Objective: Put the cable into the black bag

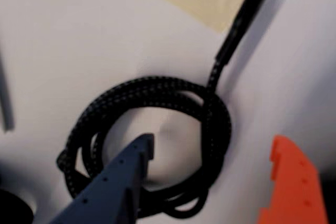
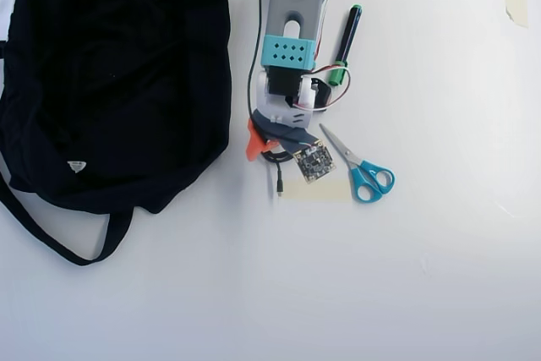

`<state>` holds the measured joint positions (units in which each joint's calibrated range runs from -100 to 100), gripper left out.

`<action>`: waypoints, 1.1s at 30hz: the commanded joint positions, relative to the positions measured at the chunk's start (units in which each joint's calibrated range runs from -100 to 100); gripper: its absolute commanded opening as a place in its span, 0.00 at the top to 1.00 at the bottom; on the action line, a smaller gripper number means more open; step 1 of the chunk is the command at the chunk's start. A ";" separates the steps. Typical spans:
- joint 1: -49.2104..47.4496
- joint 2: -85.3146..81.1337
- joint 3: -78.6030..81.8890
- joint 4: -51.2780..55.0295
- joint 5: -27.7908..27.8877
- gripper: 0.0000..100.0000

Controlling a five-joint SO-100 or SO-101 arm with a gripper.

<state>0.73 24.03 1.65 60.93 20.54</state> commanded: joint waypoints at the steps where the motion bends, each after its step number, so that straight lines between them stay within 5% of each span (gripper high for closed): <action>1: 0.39 0.28 -2.64 -0.89 0.12 0.71; 18: 0.84 1.77 -2.37 -0.81 0.12 0.73; 26: 0.84 1.69 -2.55 -0.55 0.12 0.97; 33: 0.84 1.69 -2.64 -0.46 0.12 0.98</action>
<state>1.40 26.19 1.02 60.84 20.54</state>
